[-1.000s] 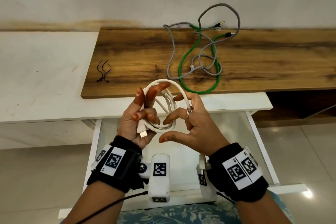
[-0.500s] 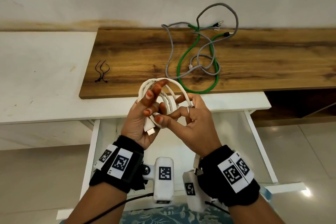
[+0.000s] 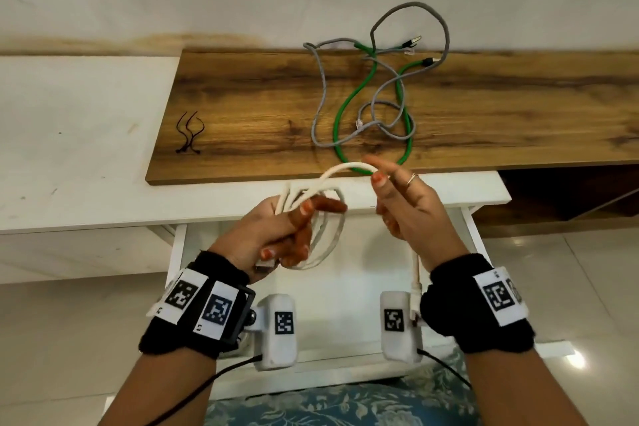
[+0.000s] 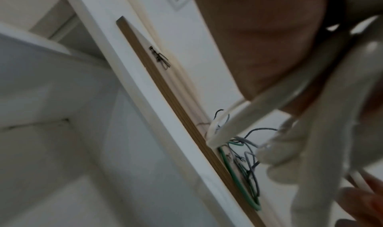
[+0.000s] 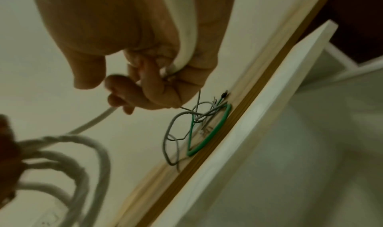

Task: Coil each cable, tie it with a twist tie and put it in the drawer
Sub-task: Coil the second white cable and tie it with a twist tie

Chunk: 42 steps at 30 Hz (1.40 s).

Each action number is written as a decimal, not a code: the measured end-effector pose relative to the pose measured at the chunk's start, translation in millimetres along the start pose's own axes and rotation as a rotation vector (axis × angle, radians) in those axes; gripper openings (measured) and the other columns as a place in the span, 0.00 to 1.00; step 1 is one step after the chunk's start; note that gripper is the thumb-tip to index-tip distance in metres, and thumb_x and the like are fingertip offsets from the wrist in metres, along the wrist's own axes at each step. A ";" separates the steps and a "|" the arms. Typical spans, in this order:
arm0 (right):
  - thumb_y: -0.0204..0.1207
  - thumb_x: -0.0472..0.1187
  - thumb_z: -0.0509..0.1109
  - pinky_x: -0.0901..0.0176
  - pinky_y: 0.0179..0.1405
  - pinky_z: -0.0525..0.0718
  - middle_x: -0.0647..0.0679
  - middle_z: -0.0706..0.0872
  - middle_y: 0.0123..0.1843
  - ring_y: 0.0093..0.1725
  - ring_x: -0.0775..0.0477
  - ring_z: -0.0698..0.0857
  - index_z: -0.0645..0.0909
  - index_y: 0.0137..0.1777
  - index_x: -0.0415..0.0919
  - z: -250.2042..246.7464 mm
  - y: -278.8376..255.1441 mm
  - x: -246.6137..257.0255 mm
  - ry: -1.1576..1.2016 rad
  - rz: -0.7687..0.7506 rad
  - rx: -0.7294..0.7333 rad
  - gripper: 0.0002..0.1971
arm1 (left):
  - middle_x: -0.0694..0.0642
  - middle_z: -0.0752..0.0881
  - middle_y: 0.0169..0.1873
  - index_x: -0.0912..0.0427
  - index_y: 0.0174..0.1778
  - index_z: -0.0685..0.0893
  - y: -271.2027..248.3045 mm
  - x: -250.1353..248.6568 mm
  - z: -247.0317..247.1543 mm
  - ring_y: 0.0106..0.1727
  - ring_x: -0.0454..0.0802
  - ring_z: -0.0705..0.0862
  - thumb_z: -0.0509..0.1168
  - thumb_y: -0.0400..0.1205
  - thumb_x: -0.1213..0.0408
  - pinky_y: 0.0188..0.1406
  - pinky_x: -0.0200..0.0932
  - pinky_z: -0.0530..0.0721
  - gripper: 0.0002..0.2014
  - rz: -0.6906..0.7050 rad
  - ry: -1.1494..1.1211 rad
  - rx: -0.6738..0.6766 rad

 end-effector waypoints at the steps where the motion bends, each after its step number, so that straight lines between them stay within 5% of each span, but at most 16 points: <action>1: 0.74 0.55 0.67 0.74 0.24 0.72 0.48 0.79 0.36 0.27 0.63 0.76 0.79 0.62 0.56 -3.5 0.7 -3.7 -0.067 -0.010 0.009 0.17 | 0.51 0.82 0.18 0.64 0.56 0.86 -1.5 1.4 1.5 0.10 0.34 0.66 0.78 0.66 0.44 0.15 0.29 0.69 0.30 -0.045 0.096 0.023; 5: 0.72 0.56 0.71 0.70 0.37 0.79 0.56 0.84 0.47 0.37 0.59 0.81 0.82 0.53 0.59 -12.8 0.3 -4.5 -0.344 -0.176 -0.041 0.12 | 0.56 0.84 0.20 0.57 0.46 0.91 -3.1 4.3 9.8 0.11 0.38 0.65 0.71 0.73 0.51 0.16 0.32 0.66 0.14 -0.192 0.365 0.087; 9: 0.71 0.56 0.70 0.75 0.37 0.73 0.57 0.75 0.43 0.33 0.59 0.76 0.83 0.57 0.57 -8.4 -1.0 3.3 -0.528 -0.413 -0.032 0.15 | 0.55 0.84 0.20 0.56 0.46 0.90 -3.8 6.9 11.9 0.12 0.39 0.67 0.69 0.72 0.49 0.17 0.32 0.66 0.15 -0.252 0.430 0.118; 13: 0.71 0.57 0.69 0.69 0.33 0.70 0.50 0.73 0.34 0.30 0.58 0.71 0.87 0.48 0.56 -7.3 -2.0 8.6 -0.577 -0.468 -0.166 0.11 | 0.55 0.83 0.20 0.56 0.44 0.91 -2.1 7.5 10.8 0.13 0.40 0.67 0.70 0.69 0.49 0.16 0.32 0.67 0.15 -0.241 0.440 0.115; 17: 0.72 0.49 0.73 0.73 0.31 0.69 0.61 0.77 0.35 0.29 0.57 0.71 0.85 0.46 0.56 -0.3 -9.4 21.9 -0.451 -0.529 -0.301 0.04 | 0.53 0.83 0.20 0.54 0.43 0.92 2.6 9.7 13.6 0.13 0.39 0.69 0.77 0.64 0.46 0.17 0.31 0.70 0.18 -0.214 0.438 0.155; 21: 0.74 0.44 0.74 0.70 0.34 0.74 0.62 0.80 0.40 0.33 0.56 0.76 0.84 0.45 0.57 -12.7 -8.8 24.5 -0.320 -0.493 -0.441 0.05 | 0.55 0.84 0.20 0.56 0.42 0.91 3.1 11.9 18.4 0.12 0.37 0.70 0.76 0.68 0.53 0.16 0.26 0.72 0.13 -0.200 0.363 0.204; 27: 0.73 0.47 0.75 0.59 0.36 0.76 0.49 0.84 0.38 0.33 0.53 0.77 0.84 0.39 0.61 -20.2 -2.2 9.3 -0.158 -0.297 -0.507 0.05 | 0.46 0.81 0.15 0.59 0.45 0.91 9.2 14.7 21.9 0.09 0.34 0.69 0.75 0.71 0.47 0.16 0.24 0.72 0.18 -0.120 0.106 0.245; 32: 0.74 0.45 0.73 0.70 0.36 0.75 0.51 0.85 0.36 0.37 0.54 0.77 0.86 0.45 0.47 -18.8 1.9 -1.7 -0.074 -0.084 -0.297 0.03 | 0.44 0.77 0.10 0.63 0.41 0.91 9.3 14.9 14.1 0.07 0.35 0.68 0.71 0.74 0.48 0.11 0.26 0.63 0.19 -0.043 -0.169 0.184; 35: 0.73 0.58 0.70 0.77 0.32 0.72 0.66 0.83 0.33 0.30 0.66 0.76 0.84 0.49 0.47 -15.1 0.0 -4.7 -0.092 -0.038 -0.137 0.16 | 0.47 0.78 0.11 0.65 0.42 0.90 10.3 9.5 8.7 0.06 0.37 0.67 0.69 0.77 0.53 0.10 0.27 0.61 0.16 0.025 -0.290 0.139; 38: 0.60 0.76 0.67 0.79 0.23 0.72 0.70 0.82 0.32 0.28 0.72 0.78 0.77 0.63 0.49 5.2 -2.4 -8.5 -0.089 0.026 0.100 0.39 | 0.47 0.79 0.11 0.66 0.45 0.90 13.9 6.0 8.6 0.09 0.37 0.74 0.66 0.79 0.55 0.10 0.27 0.61 0.16 0.055 -0.395 0.114; 40: 0.59 0.77 0.64 0.80 0.21 0.72 0.73 0.81 0.30 0.26 0.75 0.78 0.70 0.73 0.50 18.5 -4.5 -8.3 -0.061 0.052 0.196 0.46 | 0.50 0.84 0.17 0.72 0.53 0.86 15.4 3.0 12.6 0.13 0.41 0.79 0.57 0.86 0.58 0.13 0.29 0.65 0.20 0.078 -0.523 0.209; 42: 0.65 0.71 0.61 0.79 0.18 0.71 0.70 0.82 0.32 0.23 0.71 0.77 0.67 0.75 0.51 28.3 -6.8 -4.9 -0.001 0.069 0.222 0.40 | 0.58 0.86 0.21 0.78 0.59 0.80 13.5 0.0 15.3 0.13 0.43 0.73 0.51 0.89 0.60 0.16 0.33 0.67 0.23 0.076 -0.648 0.258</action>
Point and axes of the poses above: each hand's wrist, its own y-axis towards the middle knuckle, its own z-axis out of the palm, x = y × z, the point moved 4 cm from there along y, towards the middle knuckle
